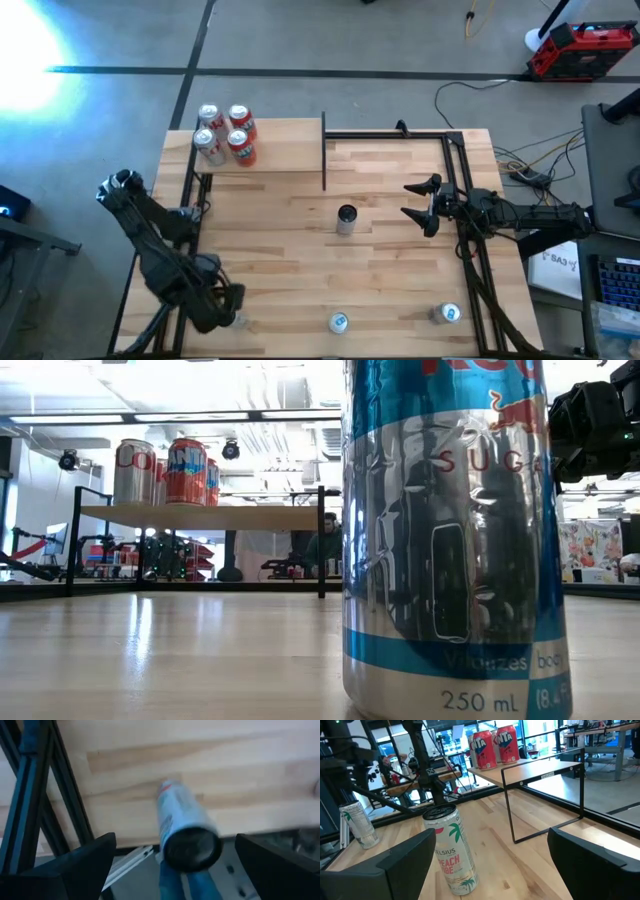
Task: Place canned beverage on shelf
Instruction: Move the bottom white pink soda can to the left middle on the table
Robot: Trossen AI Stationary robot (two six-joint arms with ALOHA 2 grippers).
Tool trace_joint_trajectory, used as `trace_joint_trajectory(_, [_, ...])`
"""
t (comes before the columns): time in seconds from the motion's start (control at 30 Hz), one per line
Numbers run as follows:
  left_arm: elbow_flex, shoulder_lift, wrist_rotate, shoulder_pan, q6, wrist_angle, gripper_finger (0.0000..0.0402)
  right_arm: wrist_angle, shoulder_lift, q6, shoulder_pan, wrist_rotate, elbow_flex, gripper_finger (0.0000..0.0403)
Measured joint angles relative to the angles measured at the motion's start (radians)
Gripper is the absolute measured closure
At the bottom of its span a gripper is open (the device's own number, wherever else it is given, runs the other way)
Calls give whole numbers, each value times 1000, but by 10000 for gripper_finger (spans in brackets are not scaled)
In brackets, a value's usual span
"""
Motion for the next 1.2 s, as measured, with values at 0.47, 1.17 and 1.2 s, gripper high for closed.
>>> trace_joint_trajectory(0.47, [-15,64,-35,-108,82,113,43,0,0,0,0,0,0,35])
trace_joint_trajectory(1.17, [-16,123,-86,-108,177,173,32,0,0,0,0,0,0,35])
trace_joint_trajectory(1.2, [-16,127,-88,-108,180,173,31,0,0,0,0,0,0,35])
